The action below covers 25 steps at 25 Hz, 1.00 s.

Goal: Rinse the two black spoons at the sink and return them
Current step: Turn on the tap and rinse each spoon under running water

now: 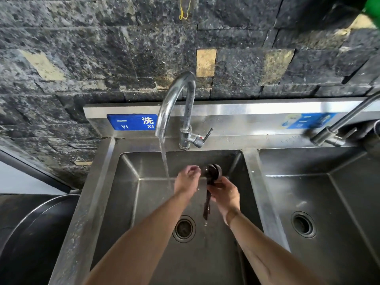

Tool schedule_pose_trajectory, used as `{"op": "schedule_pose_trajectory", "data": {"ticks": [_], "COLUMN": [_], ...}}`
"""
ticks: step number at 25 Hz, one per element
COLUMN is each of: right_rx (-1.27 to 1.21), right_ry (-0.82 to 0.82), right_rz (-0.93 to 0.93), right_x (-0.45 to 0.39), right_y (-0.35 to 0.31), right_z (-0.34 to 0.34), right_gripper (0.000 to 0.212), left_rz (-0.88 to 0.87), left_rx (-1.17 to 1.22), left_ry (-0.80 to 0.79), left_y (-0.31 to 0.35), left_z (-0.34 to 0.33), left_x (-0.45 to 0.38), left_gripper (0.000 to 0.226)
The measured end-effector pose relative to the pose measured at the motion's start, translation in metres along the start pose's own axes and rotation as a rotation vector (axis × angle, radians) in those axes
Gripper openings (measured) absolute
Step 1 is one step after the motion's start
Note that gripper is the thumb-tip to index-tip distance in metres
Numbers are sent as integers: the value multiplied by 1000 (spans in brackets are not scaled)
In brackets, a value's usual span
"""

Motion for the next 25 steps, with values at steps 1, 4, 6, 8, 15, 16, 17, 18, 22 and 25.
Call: {"op": "schedule_pose_trajectory", "data": {"ticks": [1,4,6,8,15,16,17,18,22,25], "right_rx": [-8,-50,-55,-75,-115,-115,-114,-117,-129,-135], "right_ry": [12,34,37,34,11,10,8,5,-1,-7], "right_rz": [7,29,39,44,30,31,32,33,21,22], "right_x": [-5,-17,-25,-31,-40,-41,-42,-42,-43,-41], "right_y": [-3,-12,-17,-19,-18,-18,-19,-19,-19,-18], "right_z": [7,27,36,43,46,46,46,46,43,42], "right_gripper": [26,23,15,17,22,21,21,21,18,16], "left_rz": [-82,-262,-312,-300,-322,-329,-337,-343,-307,-284], "left_rx": [-93,-268,-374,-431,-631,-644,-650,-647,-554,-459], "left_ry": [55,164,169,174,279,294,304,314,344,351], "left_y": [18,67,90,101,109,110,111,112,116,113], "left_z": [1,1,-2,-6,-15,-15,-14,-12,0,2], "left_x": [-8,-39,-59,-76,-92,-92,-92,-92,-95,-93], "left_gripper": [22,30,36,38,36,36,35,35,37,37]}}
Point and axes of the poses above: each hand's wrist, its own x-axis away from the middle knuckle, its own z-axis out of the back of the hand, y = z × x, the point moved 7 cm from there along -x, towards the middle knuckle, and after that the axes turned 3 degrees about -y, right-handed, at the moved point
